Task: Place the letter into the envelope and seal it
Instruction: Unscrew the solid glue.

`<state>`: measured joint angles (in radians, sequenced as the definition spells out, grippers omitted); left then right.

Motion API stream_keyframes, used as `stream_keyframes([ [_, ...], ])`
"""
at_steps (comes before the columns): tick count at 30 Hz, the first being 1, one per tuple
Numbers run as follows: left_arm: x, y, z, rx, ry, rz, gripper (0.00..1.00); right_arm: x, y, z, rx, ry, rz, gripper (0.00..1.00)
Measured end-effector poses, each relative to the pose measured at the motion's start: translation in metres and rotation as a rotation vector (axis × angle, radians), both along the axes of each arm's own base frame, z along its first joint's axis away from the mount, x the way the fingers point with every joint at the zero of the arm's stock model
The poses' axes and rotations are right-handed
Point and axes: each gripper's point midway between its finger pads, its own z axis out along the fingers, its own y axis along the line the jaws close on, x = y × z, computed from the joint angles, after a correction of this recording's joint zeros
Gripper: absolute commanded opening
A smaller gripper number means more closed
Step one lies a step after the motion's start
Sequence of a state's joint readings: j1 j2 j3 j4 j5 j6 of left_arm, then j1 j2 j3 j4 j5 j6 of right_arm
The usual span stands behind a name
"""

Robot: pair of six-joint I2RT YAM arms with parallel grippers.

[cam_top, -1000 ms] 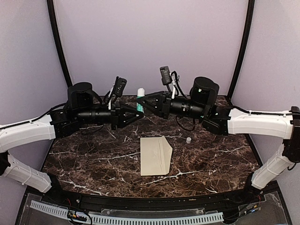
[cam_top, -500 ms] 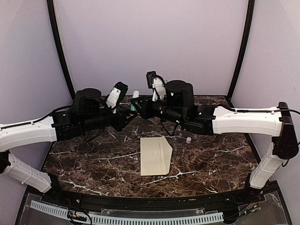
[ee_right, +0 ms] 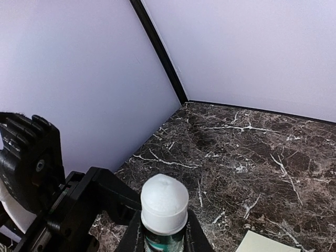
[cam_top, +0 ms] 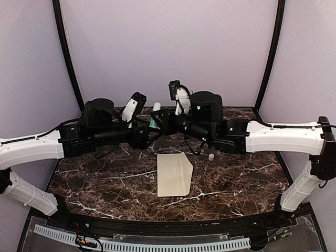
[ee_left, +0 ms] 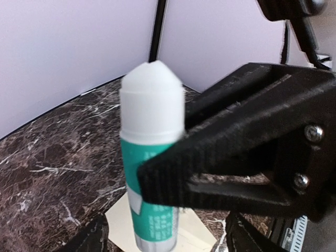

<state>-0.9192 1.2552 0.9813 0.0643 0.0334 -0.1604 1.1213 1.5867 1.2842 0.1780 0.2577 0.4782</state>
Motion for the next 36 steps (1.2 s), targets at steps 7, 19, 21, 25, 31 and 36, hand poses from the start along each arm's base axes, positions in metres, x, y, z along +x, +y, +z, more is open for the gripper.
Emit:
stream_keyframes([
  [7,-0.031,-0.009,0.023,-0.093,0.03,-0.163,0.87,0.007,-0.046,0.009,0.052,-0.043,0.05,0.0],
  [19,-0.042,-0.023,0.049,-0.225,0.11,-0.311,0.78,-0.031,-0.063,0.039,0.209,-0.125,0.378,0.0],
  [21,-0.045,-0.03,0.047,-0.232,0.132,-0.349,0.68,-0.041,-0.061,0.045,0.23,-0.138,0.436,0.0],
  [25,-0.051,-0.038,0.043,-0.239,0.168,-0.408,0.57,-0.053,-0.059,0.053,0.255,-0.155,0.503,0.0],
  [31,-0.056,-0.04,0.047,-0.259,0.179,-0.442,0.51,-0.061,-0.056,0.054,0.265,-0.158,0.56,0.0],
  [36,-0.058,-0.042,0.048,-0.268,0.186,-0.457,0.41,-0.063,-0.05,0.049,0.256,-0.148,0.59,0.0],
])
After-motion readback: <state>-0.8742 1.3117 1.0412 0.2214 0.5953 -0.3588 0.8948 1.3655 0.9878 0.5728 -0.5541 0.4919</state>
